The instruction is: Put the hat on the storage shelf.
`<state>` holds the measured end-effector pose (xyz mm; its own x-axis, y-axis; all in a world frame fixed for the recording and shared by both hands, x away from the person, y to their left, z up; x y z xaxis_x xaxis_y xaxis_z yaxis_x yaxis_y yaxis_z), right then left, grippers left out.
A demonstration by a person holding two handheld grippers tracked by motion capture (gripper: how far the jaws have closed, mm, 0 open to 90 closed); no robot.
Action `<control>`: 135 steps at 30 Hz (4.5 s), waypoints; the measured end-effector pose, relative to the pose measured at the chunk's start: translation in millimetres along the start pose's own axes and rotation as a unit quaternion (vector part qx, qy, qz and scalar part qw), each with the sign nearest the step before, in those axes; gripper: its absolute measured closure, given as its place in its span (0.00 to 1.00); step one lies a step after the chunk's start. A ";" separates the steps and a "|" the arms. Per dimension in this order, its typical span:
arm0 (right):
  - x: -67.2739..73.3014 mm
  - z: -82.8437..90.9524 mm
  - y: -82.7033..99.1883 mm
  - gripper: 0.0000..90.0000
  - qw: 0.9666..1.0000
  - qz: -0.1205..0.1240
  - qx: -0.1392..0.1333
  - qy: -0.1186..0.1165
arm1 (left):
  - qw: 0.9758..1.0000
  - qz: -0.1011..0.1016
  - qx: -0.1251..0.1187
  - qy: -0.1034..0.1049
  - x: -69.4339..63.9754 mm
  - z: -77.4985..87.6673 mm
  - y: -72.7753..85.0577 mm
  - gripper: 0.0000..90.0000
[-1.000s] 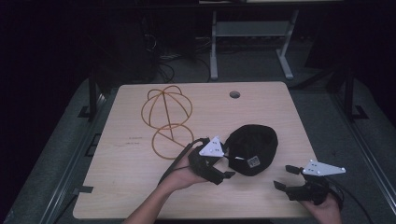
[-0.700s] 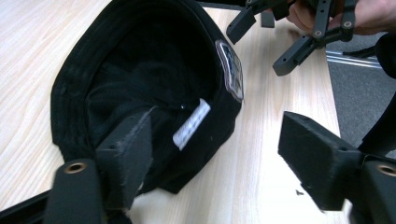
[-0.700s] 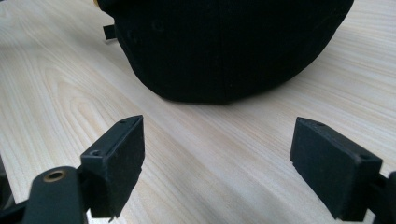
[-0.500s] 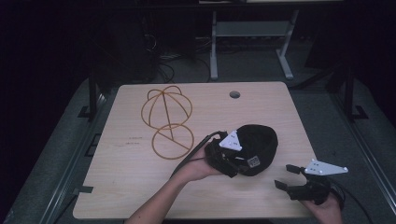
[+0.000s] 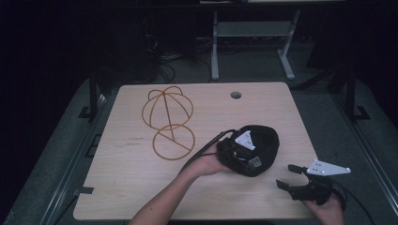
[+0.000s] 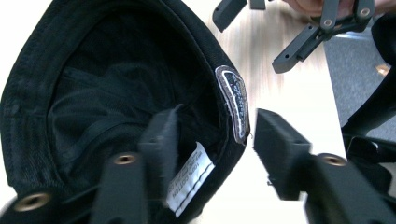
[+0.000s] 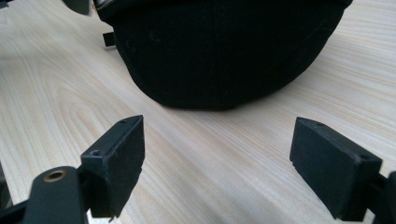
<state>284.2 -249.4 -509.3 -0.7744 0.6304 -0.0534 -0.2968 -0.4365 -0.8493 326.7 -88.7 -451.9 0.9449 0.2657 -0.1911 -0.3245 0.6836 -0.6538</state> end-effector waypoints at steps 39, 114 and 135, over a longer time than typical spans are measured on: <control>8.1 -2.8 -31.4 0.28 0.996 -0.006 -0.081 -0.022 | 0.983 -0.070 -0.052 0.162 -63.0 29.4 -35.3 0.91; -7.1 28.5 -90.8 0.97 0.995 0.027 -0.099 0.006 | 0.996 0.015 -0.084 -0.015 -8.0 98.6 113.2 0.47; -15.2 28.8 -140.6 0.97 0.996 0.041 -0.075 -0.005 | 0.992 0.049 -0.098 -0.063 6.0 101.4 146.0 0.40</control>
<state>321.6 -216.0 -374.0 -0.7981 0.5901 -0.1217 -0.1456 -0.3849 -0.9114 280.6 81.7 -474.3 0.8920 0.4162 -0.1761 -0.3890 0.5085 -0.7682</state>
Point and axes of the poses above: each handheld gripper's, and its own axes: z roughly backward along the jaws, y roughly out of its underside, x roughly to its left, the point moved 9 cm from there along -z, roughly forward along the jaws, and after that the axes turned 14 degrees about z, right-handed, at the moved point
